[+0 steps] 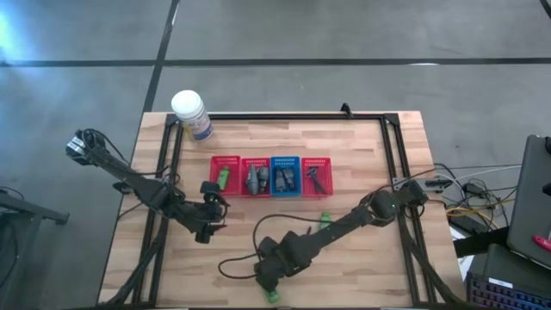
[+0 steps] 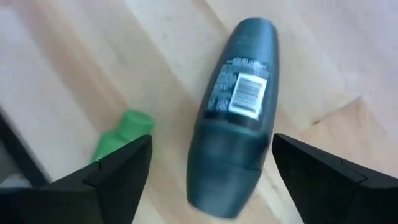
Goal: Pick & Place Travel size toiletries
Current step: Put the gray deodorant into the middle red bin
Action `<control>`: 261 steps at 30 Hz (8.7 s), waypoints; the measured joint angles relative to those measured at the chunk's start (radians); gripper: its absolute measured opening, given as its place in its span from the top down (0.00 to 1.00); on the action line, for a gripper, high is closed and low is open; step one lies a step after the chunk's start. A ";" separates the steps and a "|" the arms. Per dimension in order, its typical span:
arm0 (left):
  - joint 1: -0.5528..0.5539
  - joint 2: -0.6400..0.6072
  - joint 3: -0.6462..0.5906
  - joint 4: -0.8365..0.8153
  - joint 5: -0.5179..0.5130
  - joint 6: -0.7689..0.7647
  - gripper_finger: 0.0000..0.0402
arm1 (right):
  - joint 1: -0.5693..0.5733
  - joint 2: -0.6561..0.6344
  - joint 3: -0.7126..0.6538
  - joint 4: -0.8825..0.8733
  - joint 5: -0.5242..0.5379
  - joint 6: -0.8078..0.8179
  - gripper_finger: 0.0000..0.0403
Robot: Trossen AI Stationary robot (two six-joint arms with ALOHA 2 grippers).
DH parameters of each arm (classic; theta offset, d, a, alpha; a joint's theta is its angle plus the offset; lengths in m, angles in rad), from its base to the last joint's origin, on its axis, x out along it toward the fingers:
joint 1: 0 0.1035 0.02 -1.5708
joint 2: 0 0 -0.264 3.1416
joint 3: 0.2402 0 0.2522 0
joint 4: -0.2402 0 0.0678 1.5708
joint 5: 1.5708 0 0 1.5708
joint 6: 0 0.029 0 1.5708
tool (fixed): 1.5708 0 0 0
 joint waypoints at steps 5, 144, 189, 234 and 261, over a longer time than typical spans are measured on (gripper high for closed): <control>0.000 0.000 0.000 0.000 0.000 0.000 0.22 | -0.007 0.023 -0.012 -0.007 -0.013 0.026 0.11; -0.006 0.202 0.005 0.842 0.004 0.997 0.48 | -0.250 -0.268 -0.026 0.065 -0.344 -0.436 0.50; 0.074 0.255 0.004 1.032 0.225 1.143 0.50 | -0.238 -0.305 -0.015 0.092 -0.498 -0.506 0.50; 0.067 0.058 0.002 0.681 0.011 0.990 0.45 | -0.246 -0.305 -0.012 0.031 -0.495 -0.542 0.50; -0.005 0.019 0.002 0.692 -0.016 0.970 0.45 | -0.315 -0.304 -0.017 0.085 -0.472 -0.520 0.50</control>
